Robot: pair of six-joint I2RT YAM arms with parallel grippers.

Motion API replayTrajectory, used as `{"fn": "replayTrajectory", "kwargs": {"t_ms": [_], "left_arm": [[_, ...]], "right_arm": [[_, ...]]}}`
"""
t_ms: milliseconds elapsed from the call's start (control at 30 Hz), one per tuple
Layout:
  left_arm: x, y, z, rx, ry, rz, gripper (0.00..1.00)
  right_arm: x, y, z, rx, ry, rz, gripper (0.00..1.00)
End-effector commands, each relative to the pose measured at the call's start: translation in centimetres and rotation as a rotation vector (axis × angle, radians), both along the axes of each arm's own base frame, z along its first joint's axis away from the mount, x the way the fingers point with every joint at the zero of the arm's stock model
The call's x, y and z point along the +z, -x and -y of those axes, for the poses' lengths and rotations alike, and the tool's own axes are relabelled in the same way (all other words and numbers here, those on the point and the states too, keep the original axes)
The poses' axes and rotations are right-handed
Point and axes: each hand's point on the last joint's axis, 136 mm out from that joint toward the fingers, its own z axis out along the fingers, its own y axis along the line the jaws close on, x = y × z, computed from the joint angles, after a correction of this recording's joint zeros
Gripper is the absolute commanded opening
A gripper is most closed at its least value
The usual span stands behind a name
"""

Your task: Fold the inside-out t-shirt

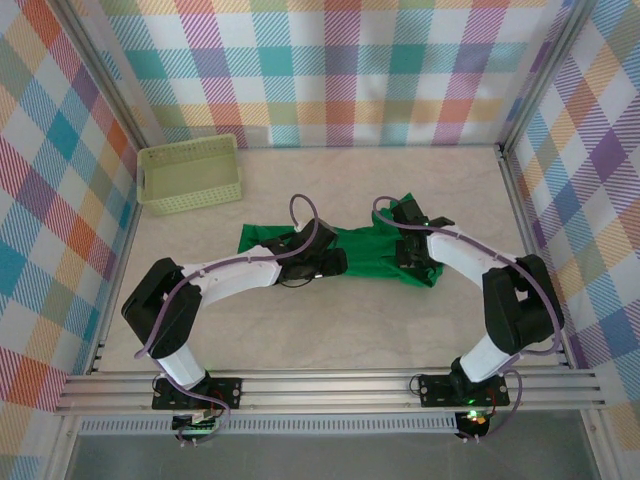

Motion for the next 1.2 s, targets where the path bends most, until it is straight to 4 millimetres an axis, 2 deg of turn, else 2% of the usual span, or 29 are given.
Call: {"fn": "replayTrajectory", "kwargs": {"t_ms": [0,233,433,567,667,800,867,1067,1167], "left_arm": [[1.2,0.1,0.1,-0.005,0.01,0.032,0.72],[1.0,0.1,1.2,-0.045,0.019,0.013,0.72],[1.8,0.4,3.1,-0.108,0.003,0.029,0.72],[2.9,1.1,5.1,-0.19,-0.016,0.079,0.69],[3.6,1.9,7.2,-0.27,-0.036,0.13,0.67],[3.6,2.6,9.8,-0.343,-0.027,0.159,0.64],[3.2,2.5,10.6,-0.355,-0.015,0.158,0.64],[2.2,0.6,12.2,-0.338,-0.059,0.183,0.65],[1.3,-0.8,12.9,-0.315,-0.08,0.176,0.65]], "right_arm": [[2.2,-0.5,0.1,0.012,0.009,0.05,0.11],[5.0,0.6,0.1,0.037,-0.022,0.086,0.01],[7.6,2.4,-2.2,0.102,-0.177,0.057,0.0],[9.4,4.9,-3.8,0.152,-0.307,0.017,0.0],[10.3,5.9,-3.9,0.16,-0.344,0.034,0.0],[10.2,5.2,-2.4,0.127,-0.273,0.062,0.01],[9.9,4.6,-2.3,0.117,-0.28,0.069,0.01],[8.3,1.2,-1.2,0.055,-0.308,0.069,0.06],[6.7,-1.1,-0.3,0.022,-0.3,0.065,0.13]]}}
